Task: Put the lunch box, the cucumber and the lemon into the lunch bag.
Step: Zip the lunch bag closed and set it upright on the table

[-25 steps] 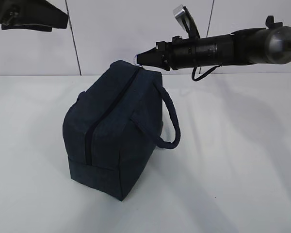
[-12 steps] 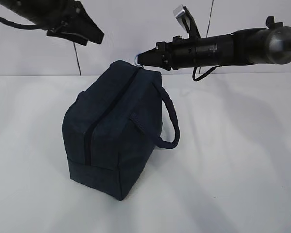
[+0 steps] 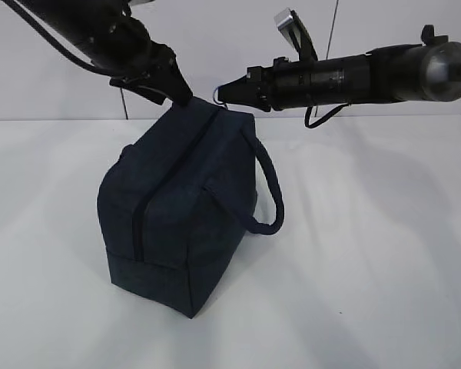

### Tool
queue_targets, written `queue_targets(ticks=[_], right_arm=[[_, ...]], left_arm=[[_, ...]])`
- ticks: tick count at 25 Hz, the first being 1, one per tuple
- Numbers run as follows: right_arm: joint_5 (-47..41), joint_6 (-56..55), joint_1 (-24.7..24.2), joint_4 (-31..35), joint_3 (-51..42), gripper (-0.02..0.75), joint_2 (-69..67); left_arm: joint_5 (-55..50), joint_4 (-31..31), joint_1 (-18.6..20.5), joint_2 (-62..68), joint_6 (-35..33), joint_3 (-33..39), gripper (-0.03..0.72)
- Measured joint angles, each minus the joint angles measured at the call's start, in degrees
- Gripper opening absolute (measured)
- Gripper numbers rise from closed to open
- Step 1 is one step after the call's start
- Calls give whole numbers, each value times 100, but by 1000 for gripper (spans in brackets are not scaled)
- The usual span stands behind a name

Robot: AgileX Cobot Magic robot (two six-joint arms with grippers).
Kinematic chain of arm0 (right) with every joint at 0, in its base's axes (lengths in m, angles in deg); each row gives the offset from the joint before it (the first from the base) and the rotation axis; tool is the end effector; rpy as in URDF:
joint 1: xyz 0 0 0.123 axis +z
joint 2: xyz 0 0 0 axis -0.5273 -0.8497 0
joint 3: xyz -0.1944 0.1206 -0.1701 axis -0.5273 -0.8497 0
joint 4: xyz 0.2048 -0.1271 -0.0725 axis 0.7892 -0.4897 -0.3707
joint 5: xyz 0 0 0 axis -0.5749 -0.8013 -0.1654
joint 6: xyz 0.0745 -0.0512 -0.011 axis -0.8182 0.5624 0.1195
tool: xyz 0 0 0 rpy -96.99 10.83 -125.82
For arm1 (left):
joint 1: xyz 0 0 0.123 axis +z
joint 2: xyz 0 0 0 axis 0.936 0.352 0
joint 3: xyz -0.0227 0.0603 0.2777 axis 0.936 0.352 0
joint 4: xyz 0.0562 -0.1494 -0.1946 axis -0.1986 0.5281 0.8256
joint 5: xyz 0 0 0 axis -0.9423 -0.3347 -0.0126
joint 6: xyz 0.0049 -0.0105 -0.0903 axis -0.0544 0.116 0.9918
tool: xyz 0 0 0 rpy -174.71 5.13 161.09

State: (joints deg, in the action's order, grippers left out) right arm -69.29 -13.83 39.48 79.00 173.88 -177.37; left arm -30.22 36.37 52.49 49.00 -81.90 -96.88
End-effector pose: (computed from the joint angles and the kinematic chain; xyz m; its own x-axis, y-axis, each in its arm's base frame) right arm 0.4903 0.1404 0.1928 -0.6175 0.0587 -0.7844 -0.6699 0.4833 0.5636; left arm 0.4264 -0.1756 0.2730 -0.7306 0.3767 -0.5695 0.6212 0.7129 -0.3254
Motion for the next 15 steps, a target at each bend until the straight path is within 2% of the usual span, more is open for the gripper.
queue_targets(ticks=[6,11,15], right_arm=[[0,0,0,0,0,8,0],[0,0,0,0,0,8,0],[0,0,0,0,0,8,0]], left_arm=[[67,-1,-46,127,52,-108,417],[169,109,-46,164,66,-108,316],[158,226,-46,275,66,-110,285]])
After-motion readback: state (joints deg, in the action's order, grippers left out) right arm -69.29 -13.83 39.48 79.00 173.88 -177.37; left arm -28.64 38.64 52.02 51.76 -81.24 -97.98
